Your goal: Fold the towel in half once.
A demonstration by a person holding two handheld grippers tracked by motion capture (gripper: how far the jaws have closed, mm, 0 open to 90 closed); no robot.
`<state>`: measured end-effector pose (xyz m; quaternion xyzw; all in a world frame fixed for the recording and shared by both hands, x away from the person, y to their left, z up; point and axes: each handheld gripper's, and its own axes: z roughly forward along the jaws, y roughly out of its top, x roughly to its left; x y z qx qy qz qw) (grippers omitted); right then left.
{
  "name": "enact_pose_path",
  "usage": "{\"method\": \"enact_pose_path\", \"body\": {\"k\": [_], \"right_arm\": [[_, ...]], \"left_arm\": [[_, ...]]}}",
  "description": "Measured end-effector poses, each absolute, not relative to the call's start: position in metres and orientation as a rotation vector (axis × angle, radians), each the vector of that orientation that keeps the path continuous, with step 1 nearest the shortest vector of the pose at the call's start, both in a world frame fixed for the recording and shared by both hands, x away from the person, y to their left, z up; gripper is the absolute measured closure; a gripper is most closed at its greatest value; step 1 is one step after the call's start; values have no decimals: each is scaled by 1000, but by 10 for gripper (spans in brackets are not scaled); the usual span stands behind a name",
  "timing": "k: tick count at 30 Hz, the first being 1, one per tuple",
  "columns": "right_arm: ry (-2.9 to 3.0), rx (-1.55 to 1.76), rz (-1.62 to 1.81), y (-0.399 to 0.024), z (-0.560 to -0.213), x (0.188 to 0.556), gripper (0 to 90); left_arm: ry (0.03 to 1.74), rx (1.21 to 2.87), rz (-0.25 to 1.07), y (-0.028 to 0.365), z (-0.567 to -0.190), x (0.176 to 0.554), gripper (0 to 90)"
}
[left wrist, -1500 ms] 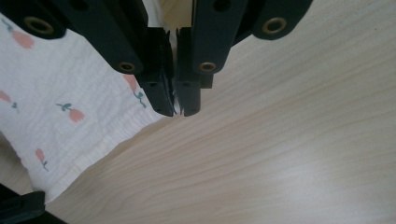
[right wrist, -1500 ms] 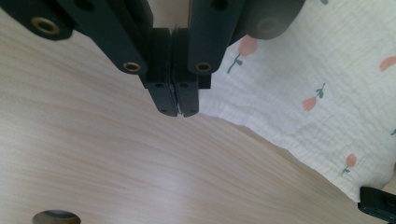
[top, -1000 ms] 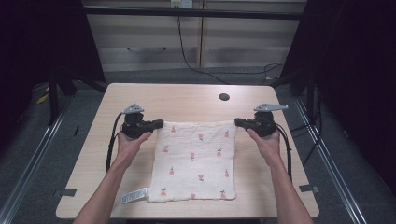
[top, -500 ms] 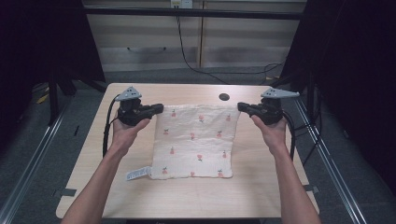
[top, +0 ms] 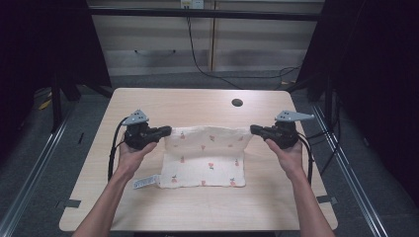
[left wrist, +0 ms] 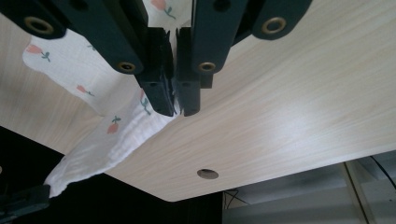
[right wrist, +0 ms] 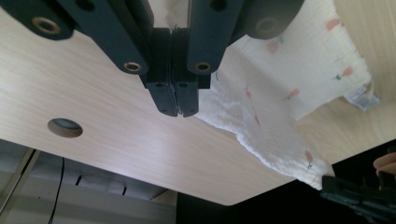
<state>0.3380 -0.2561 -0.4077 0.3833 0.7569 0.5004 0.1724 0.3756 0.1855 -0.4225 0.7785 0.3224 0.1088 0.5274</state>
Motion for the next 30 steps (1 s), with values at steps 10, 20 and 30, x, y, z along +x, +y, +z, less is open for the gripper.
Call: {"method": "enact_pose_path", "body": {"k": [10,20,30], "right_arm": [[2232,1088,1389,-256,-436,310,891],[2301,1075,1350,-249,-456,285,891],[2342,1057,1325,-247,-466,268,891]], "left_arm": [[795,1866,244,194,-448,360,863],[756,1866,246,194,-449,340,863],[760,1905,216,197,-463,335,863]]}}
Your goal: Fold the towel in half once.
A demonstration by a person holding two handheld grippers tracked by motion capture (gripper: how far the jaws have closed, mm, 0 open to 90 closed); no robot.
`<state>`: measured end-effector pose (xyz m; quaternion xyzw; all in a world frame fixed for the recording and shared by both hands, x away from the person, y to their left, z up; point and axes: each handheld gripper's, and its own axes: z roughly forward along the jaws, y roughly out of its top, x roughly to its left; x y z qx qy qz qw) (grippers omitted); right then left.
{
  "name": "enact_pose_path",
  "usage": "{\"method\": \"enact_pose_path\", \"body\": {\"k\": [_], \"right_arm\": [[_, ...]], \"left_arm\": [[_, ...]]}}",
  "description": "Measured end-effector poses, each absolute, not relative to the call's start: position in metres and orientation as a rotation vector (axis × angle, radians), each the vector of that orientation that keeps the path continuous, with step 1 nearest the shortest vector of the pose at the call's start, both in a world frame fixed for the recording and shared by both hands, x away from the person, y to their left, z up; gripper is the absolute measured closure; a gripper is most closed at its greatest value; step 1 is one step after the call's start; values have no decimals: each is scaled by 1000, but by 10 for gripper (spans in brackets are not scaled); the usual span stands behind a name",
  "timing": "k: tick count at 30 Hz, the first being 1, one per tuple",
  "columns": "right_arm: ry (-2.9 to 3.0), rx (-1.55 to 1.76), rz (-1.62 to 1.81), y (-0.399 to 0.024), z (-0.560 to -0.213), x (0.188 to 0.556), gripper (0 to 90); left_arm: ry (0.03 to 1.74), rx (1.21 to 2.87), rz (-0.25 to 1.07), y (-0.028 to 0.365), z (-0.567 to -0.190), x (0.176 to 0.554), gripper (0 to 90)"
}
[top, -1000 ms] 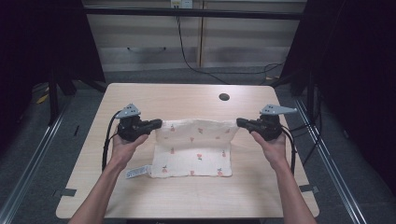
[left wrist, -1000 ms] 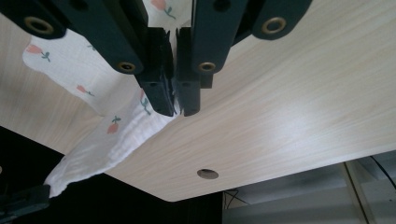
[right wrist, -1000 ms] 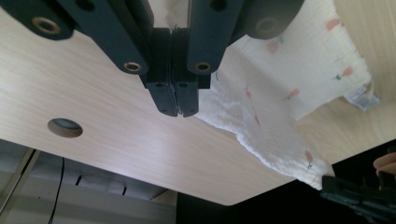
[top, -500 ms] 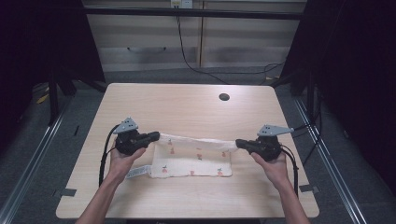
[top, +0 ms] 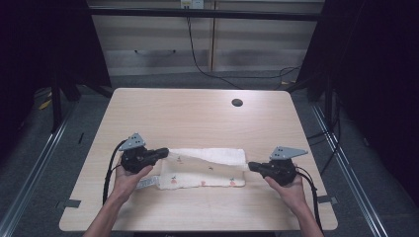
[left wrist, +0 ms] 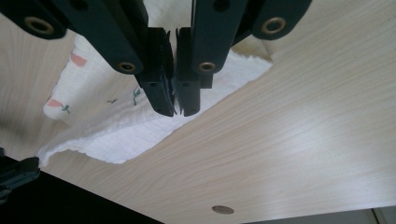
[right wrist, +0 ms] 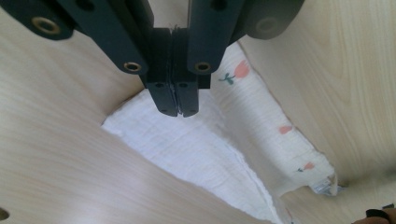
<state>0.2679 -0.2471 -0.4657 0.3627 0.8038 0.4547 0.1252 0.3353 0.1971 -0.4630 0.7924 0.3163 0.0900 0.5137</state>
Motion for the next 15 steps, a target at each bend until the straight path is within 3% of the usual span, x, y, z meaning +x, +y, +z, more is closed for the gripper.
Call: {"method": "enact_pose_path", "body": {"k": [15], "right_arm": [[2529,1027,1194,-223,-501,264,891]], "left_arm": [[761,1903,207,195,-464,336,862]]}}
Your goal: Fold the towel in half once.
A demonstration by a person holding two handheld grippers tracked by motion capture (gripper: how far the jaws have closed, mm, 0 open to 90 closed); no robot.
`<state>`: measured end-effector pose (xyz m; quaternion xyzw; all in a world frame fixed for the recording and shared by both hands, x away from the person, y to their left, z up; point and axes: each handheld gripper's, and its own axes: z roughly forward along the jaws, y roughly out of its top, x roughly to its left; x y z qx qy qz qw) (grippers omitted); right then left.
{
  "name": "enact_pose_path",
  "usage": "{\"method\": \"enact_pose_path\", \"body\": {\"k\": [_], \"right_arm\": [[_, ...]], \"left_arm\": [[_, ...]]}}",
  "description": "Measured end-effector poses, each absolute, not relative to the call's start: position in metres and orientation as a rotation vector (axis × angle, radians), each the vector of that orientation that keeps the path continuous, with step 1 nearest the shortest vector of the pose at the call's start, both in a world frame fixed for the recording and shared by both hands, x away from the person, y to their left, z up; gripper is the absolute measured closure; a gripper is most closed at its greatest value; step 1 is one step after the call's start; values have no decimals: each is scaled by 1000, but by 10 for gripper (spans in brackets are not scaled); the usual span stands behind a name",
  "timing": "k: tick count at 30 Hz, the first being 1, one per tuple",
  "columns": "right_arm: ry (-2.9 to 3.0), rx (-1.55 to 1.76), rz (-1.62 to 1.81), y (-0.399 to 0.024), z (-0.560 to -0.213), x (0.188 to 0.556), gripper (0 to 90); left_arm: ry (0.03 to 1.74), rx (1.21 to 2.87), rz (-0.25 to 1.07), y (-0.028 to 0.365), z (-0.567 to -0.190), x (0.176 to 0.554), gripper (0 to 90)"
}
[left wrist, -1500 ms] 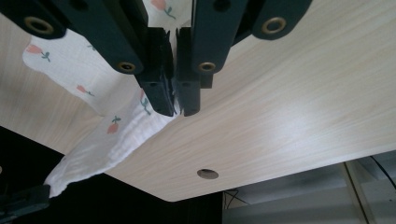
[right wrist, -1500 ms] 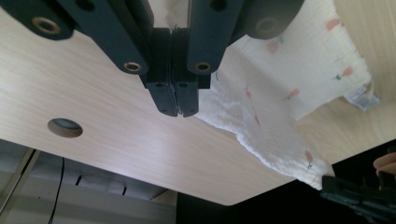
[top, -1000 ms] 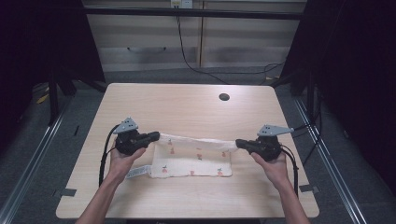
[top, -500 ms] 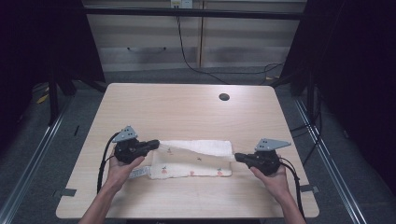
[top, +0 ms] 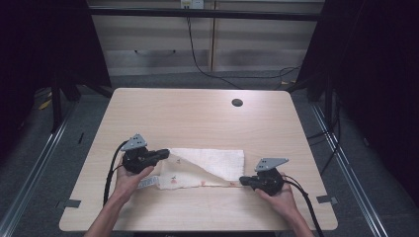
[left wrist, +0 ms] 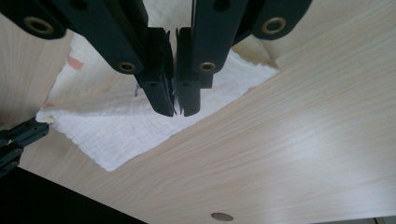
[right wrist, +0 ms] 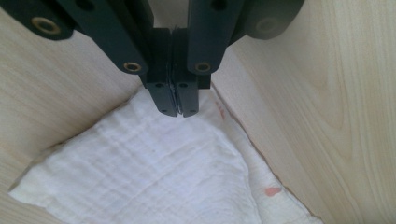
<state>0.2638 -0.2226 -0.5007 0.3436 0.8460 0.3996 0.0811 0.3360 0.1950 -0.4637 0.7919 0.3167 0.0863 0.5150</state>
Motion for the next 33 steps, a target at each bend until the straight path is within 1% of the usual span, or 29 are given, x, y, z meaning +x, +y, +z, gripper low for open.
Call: {"method": "enact_pose_path", "body": {"k": [6,11,21,27,31,33], "right_arm": [[2524,1058,1193,-221,-503,264,893],[2520,1062,1180,-221,-502,264,894],[2517,1081,1164,-218,-502,264,895],[2514,1079,1161,-218,-502,264,895],[2512,1079,1149,-217,-501,263,895],[2518,1076,1151,-217,-501,264,895]], "left_arm": [[730,1916,206,192,-456,329,861],[685,1981,212,195,-458,314,861],[678,2046,113,209,-479,287,861],[644,2068,69,205,-481,277,847],[615,2130,7,198,-491,272,847],[603,2174,7,195,-495,270,848]]}}
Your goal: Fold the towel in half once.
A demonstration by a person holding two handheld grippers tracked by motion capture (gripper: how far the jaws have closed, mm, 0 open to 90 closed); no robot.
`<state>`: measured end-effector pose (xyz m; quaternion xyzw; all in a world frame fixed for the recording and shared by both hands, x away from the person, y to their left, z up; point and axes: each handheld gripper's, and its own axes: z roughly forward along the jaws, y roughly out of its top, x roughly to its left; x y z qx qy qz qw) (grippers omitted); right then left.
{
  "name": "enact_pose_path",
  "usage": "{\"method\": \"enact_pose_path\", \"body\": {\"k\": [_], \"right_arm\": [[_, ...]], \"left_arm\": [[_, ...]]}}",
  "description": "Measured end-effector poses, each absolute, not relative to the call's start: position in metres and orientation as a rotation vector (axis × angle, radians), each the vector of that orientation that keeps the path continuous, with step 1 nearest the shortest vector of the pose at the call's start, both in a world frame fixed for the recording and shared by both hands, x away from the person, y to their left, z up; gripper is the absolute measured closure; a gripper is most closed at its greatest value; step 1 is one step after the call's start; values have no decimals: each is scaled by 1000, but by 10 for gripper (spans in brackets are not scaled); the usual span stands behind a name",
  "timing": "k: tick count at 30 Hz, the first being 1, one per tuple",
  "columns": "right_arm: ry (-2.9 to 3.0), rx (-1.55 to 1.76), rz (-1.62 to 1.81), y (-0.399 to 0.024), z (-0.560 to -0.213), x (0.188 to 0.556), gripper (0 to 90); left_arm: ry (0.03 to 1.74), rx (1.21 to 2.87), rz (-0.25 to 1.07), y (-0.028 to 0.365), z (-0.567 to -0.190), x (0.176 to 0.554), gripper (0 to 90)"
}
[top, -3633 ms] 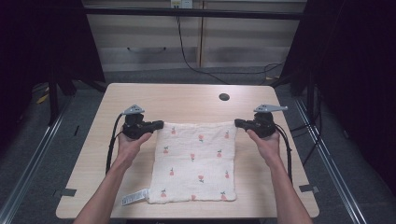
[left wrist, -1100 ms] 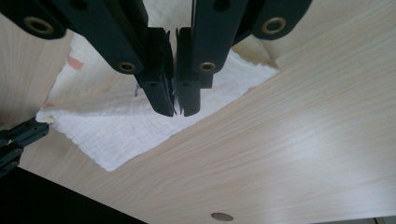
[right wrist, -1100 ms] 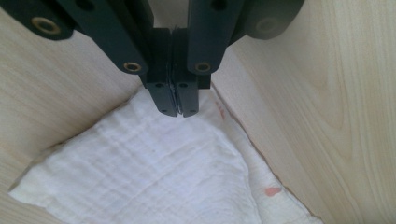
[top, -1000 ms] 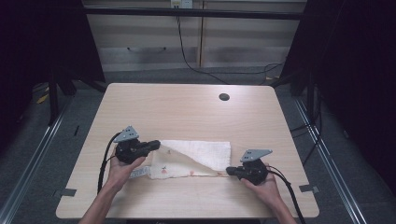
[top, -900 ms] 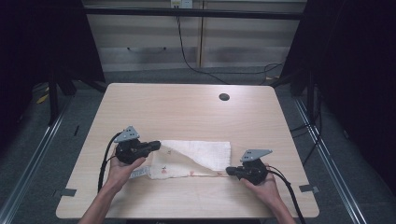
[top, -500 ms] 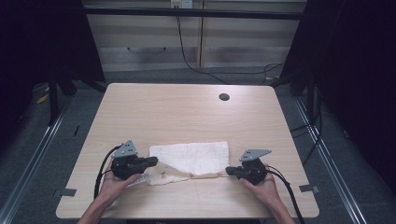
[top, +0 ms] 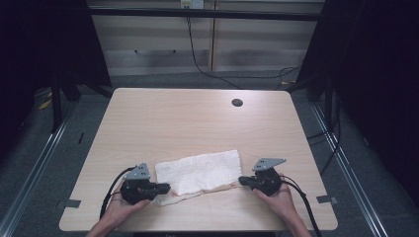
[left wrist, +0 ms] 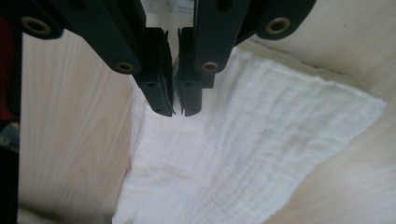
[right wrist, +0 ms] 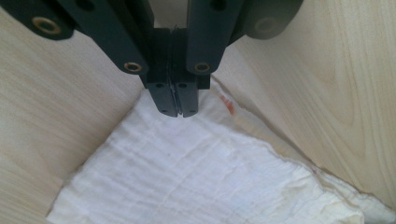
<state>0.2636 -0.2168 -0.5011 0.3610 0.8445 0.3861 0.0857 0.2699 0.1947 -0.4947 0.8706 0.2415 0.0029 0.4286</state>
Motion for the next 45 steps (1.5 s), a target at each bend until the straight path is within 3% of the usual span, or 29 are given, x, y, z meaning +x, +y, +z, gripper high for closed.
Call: {"method": "enact_pose_path", "body": {"k": [7,14,21,31,40,45], "right_arm": [[2513,1082,1159,-218,-502,264,892],[2509,1082,1163,-221,-498,258,885],[2517,1061,1174,-224,-494,238,874],[2497,1055,1237,-235,-482,216,756],[2387,1088,1303,-232,-467,260,703],[2400,1094,1248,-230,-467,295,729]], "left_arm": [[594,2200,-40,190,-501,268,755],[643,2041,-64,205,-489,273,638],[699,2037,5,206,-488,281,635],[736,2151,73,197,-501,286,640],[770,2144,181,200,-505,295,653],[790,2107,118,206,-506,303,636]]}}
